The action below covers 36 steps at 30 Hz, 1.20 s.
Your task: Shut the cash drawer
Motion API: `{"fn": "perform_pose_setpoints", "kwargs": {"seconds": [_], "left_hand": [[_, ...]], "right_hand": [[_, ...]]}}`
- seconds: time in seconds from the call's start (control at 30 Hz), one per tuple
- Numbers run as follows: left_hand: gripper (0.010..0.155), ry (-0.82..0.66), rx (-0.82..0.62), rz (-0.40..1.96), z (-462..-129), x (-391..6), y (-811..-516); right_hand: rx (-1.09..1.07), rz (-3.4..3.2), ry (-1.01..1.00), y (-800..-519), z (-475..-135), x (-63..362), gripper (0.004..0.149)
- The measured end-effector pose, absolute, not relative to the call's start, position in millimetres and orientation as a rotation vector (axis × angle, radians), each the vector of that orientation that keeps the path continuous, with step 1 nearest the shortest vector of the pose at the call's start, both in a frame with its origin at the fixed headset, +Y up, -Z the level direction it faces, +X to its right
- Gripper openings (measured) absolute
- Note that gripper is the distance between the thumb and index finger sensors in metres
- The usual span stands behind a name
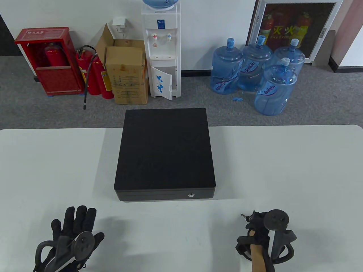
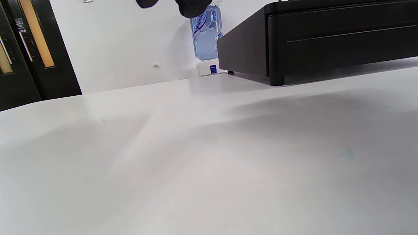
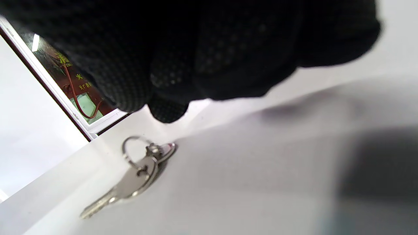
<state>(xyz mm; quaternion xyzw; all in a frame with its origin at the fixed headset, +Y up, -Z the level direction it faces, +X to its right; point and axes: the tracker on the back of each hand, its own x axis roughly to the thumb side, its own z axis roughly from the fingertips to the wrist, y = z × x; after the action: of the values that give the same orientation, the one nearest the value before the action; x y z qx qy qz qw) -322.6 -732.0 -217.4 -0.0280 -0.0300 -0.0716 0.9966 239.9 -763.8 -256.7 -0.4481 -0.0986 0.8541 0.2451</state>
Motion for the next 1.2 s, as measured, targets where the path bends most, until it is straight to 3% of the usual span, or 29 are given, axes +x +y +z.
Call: {"fn": "perform_pose_setpoints", "kwargs": {"seconds": [0.37,0.47,0.67,0.9,1.03,1.2], "left_hand": [[0.083,-0.054,-0.058,-0.141,-217.1,-324.1,-731.3],[0.083,-0.050,-0.054,-0.137,-216.8,-325.0,-731.1],[0.083,-0.047,-0.045,-0.139,-216.7,-326.0,-730.1],[0.083,-0.048,-0.038,-0.142,-216.6,-326.6,-730.0],[0.083,-0.044,-0.031,-0.148,-216.3,-327.0,-729.5],[0.083,-0.040,-0.026,-0.159,-216.1,-327.3,-729.1]], "right_hand": [[-1.125,2.364,-0.326,-749.9,-258.3,224.2,0.039],[-1.054,2.441,-0.452,-736.2,-256.5,210.2,0.039],[-0.774,2.676,-0.648,-702.8,-244.1,164.9,0.050],[-0.452,2.827,-0.763,-686.4,-232.5,125.2,0.065],[-0.302,2.929,-0.707,-686.1,-230.8,105.7,0.072],[-0.162,3.034,-0.475,-697.8,-235.4,89.6,0.080]]}}
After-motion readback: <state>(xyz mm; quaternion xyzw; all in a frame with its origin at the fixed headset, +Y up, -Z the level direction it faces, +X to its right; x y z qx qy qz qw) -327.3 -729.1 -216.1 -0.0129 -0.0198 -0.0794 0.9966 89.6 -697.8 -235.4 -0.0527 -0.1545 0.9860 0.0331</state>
